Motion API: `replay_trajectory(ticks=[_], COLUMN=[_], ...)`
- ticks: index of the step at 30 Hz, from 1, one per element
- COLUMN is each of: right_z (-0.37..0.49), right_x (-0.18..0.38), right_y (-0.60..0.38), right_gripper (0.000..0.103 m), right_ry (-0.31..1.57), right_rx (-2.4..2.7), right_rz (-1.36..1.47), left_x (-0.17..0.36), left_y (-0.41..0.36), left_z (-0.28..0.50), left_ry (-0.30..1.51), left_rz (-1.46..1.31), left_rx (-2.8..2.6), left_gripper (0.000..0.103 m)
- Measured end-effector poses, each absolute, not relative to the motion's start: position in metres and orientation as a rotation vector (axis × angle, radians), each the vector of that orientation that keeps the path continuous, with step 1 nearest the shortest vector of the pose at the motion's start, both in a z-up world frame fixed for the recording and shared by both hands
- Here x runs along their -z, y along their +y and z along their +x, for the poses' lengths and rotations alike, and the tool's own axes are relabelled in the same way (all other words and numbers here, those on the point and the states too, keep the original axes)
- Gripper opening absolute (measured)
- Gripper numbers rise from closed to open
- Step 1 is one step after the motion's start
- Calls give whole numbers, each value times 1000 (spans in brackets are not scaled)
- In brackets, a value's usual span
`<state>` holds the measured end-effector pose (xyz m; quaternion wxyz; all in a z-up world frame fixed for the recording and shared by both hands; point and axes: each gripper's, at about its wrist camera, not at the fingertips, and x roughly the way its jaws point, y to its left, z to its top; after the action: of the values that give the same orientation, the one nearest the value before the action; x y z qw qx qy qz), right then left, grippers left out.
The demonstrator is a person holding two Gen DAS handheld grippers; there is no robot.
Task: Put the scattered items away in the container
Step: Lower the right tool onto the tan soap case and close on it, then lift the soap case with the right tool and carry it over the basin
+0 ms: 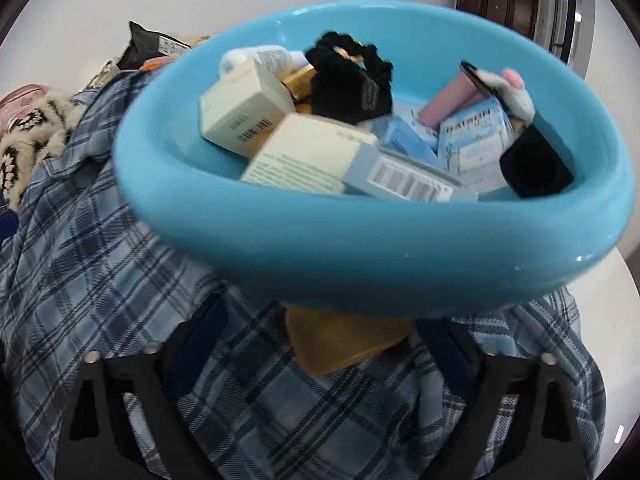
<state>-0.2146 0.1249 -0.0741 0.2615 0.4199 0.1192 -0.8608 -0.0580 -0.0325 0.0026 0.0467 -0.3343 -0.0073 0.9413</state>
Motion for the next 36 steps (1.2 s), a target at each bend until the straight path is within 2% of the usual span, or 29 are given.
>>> replay_trajectory(ticks=[3, 16, 24, 36], right_z=[-219, -143, -127, -54], right_x=[82, 63, 53, 6], right_y=[131, 136, 152, 173], right_gripper=[63, 63, 63, 63], right_ry=[259, 308, 192, 21], right_rx=[2279, 2206, 2336, 2794], right_rz=[1227, 1166, 1161, 877], left_x=[-2, 5, 5, -1], left_y=[-31, -19, -18, -18], left_z=[-57, -57, -54, -53], left_ry=[-19, 14, 12, -26], left_rz=[-1024, -1044, -1042, -976], left_rx=[-2863, -2818, -2825, -2894], left_gripper=[103, 103, 103, 103])
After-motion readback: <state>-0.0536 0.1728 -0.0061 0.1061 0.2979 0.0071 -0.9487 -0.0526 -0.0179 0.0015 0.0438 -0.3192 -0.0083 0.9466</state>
